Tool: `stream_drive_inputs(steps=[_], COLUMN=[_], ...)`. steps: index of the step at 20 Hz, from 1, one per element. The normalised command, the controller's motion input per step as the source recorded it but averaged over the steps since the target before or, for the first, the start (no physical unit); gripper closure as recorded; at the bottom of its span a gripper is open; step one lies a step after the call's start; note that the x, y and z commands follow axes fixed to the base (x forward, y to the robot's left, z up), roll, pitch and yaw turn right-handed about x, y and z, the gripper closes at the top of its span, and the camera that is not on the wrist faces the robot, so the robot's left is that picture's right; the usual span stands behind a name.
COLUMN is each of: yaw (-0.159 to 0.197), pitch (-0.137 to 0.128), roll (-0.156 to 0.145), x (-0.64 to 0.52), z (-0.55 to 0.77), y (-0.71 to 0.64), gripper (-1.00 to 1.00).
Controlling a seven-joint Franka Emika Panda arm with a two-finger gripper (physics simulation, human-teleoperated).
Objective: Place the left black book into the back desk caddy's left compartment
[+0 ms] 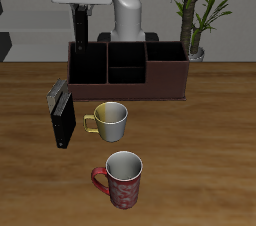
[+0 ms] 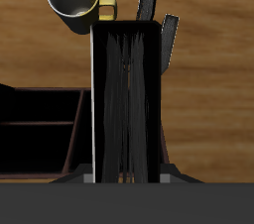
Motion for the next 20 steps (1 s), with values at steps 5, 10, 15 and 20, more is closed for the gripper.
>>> stream_drive_inputs(steps=[5,10,15,20], yaw=[-0.010,-0.012,-0.007,0.000], pitch=[0.009,0.021,0.025,0.012], roll=[0.017,0.012,0.016,0.011], x=[0.03,0.06,0.05,-0.01], z=[-0.16,-0.21,-0.24,-0.21], y=[0.05,0.04,0.05,0.04], gripper=[1.00,1.00,1.00,1.00])
